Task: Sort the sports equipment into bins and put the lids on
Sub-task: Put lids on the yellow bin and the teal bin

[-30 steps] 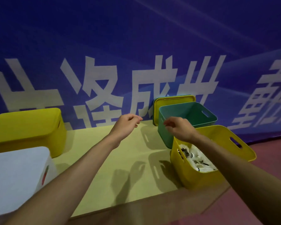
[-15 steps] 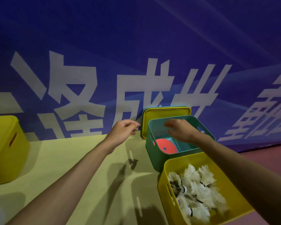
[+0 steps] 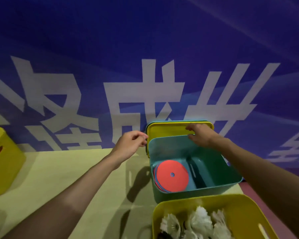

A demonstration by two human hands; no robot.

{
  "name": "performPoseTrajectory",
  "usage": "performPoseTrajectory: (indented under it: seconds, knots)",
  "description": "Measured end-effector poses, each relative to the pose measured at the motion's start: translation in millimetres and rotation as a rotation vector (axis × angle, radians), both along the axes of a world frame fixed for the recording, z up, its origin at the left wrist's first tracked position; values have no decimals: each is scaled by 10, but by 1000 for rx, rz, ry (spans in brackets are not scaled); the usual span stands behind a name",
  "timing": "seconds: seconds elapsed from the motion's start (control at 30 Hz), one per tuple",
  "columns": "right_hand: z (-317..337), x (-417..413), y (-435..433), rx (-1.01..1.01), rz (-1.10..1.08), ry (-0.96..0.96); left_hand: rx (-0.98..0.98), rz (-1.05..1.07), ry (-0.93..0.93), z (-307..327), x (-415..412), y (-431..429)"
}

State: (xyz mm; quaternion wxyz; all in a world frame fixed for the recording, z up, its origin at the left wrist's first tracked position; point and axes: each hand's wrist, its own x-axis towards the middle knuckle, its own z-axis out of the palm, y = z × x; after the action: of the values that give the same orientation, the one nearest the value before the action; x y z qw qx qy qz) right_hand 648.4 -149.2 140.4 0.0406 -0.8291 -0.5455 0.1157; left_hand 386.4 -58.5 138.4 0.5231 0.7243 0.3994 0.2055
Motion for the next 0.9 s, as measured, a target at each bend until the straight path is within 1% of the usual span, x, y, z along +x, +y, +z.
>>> performPoseTrajectory:
  seconds: [0.23, 0.4, 0.53, 0.6, 0.67, 0.77, 0.9]
  knots:
    - [-345, 674, 486, 25, 83, 10, -2, 104, 66, -182, 526, -48]
    - [-629, 811, 683, 68, 159, -138, 2, 148, 90, -218, 696, -37]
    - [-805, 818, 764, 131, 200, -296, 2, 182, 110, -224, 751, -36]
    - [-839, 821, 779, 121, 216, -338, -2, 195, 120, -229, 777, -48]
    - [-851, 845, 786, 128, 221, -310, -8, 197, 130, -229, 801, -66]
    - [-811, 869, 800, 143, 214, -217, -19, 209, 125, -215, 818, -104]
    - [-682, 805, 822, 95, 74, -9, -27, 226, 127, -167, 811, -146]
